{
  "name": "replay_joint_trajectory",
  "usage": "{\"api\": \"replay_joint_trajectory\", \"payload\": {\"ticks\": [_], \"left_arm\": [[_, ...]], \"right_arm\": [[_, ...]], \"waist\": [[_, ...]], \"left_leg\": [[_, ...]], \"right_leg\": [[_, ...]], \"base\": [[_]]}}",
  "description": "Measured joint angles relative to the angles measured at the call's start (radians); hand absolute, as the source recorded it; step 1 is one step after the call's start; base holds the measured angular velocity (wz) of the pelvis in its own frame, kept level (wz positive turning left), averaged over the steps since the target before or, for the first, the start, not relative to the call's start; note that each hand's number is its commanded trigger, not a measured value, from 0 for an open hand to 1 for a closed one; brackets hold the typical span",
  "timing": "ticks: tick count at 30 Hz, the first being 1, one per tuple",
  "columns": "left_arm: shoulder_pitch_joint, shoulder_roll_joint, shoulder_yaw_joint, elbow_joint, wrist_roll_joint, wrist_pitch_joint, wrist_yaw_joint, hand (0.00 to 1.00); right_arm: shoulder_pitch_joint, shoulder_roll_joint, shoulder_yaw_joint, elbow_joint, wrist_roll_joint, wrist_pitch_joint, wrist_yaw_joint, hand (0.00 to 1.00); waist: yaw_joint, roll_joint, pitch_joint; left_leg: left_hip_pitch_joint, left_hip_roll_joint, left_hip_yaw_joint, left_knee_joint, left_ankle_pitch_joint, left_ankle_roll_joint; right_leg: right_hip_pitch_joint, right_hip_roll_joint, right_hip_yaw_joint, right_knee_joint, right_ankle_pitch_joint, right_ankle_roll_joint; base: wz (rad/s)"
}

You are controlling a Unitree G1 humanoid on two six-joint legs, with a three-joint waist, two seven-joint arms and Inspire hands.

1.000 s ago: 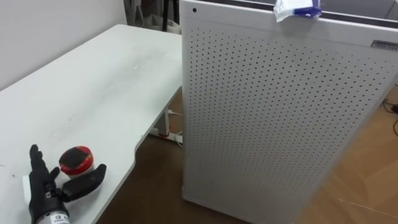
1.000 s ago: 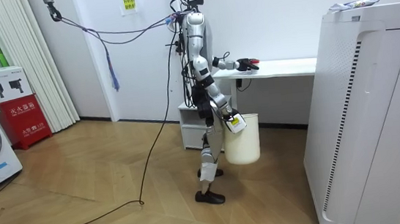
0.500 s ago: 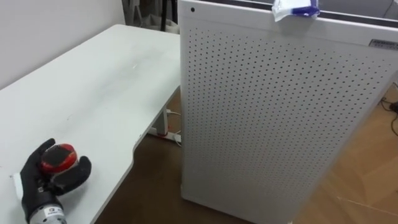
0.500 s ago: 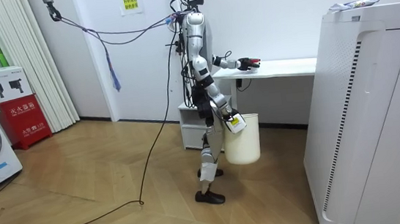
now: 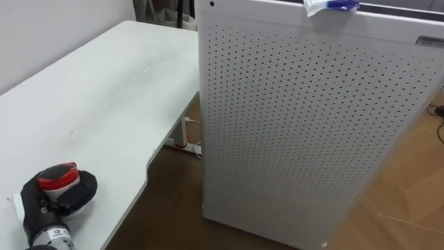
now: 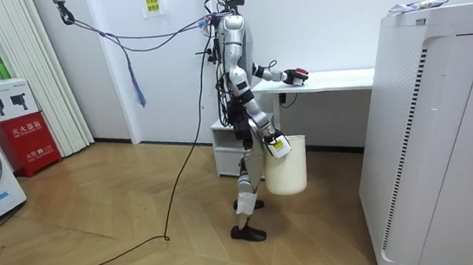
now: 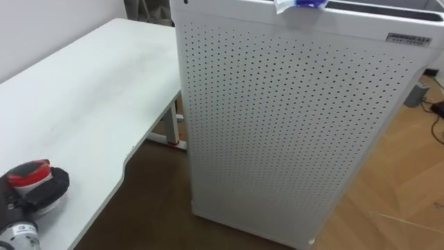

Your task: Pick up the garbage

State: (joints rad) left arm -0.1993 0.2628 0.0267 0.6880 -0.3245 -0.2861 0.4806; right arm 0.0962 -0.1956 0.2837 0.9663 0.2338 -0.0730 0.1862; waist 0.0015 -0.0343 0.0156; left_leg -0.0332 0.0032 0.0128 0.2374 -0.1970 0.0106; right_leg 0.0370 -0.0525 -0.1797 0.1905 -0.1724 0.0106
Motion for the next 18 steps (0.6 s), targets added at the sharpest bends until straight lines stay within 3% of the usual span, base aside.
{"api": "replay_joint_trajectory", "payload": {"ticks": [6,11,13,18], "left_arm": [[-0.024,-0.01,-0.045,-0.009,-0.041,-0.008,-0.063,1.0],[-0.024,-0.066,-0.104,-0.083,-0.1,-0.023,-0.165,1.0],[-0.014,-0.077,-0.175,-0.159,-0.216,-0.001,-0.21,1.0],[0.007,-0.106,-0.317,-0.337,-0.324,0.05,-0.354,1.0]], "right_arm": [[-0.01,-0.002,0.005,0.0,0.002,0.0,0.004,1.0],[-0.05,0.0,0.009,0.004,0.001,0.0,0.014,1.0],[-0.081,0.002,0.033,0.006,0.002,0.001,0.012,1.0],[-0.157,0.006,0.047,0.027,-0.015,0.003,0.013,1.0]], "waist": [[0.002,0.003,-0.0044],[0.004,0.0,-0.0038],[0.006,-0.002,-0.0023],[0.002,0.0,0.0003]], "left_leg": [[-0.027,0.002,0.008,0.013,0.001,-0.001],[-0.059,0.001,0.008,0.028,0.004,0.005],[-0.072,0.001,0.014,0.032,0.005,0.006],[-0.115,0.002,0.019,0.051,0.008,0.012]], "right_leg": [[-0.032,-0.001,0.001,0.014,0.0,0.0],[-0.067,-0.013,-0.007,0.024,0.001,0.002],[-0.079,-0.015,-0.01,0.032,0.002,0.003],[-0.113,-0.022,-0.009,0.041,0.003,0.006]], "base": [[-0.04],[0.03],[0.02],[0.03]]}}
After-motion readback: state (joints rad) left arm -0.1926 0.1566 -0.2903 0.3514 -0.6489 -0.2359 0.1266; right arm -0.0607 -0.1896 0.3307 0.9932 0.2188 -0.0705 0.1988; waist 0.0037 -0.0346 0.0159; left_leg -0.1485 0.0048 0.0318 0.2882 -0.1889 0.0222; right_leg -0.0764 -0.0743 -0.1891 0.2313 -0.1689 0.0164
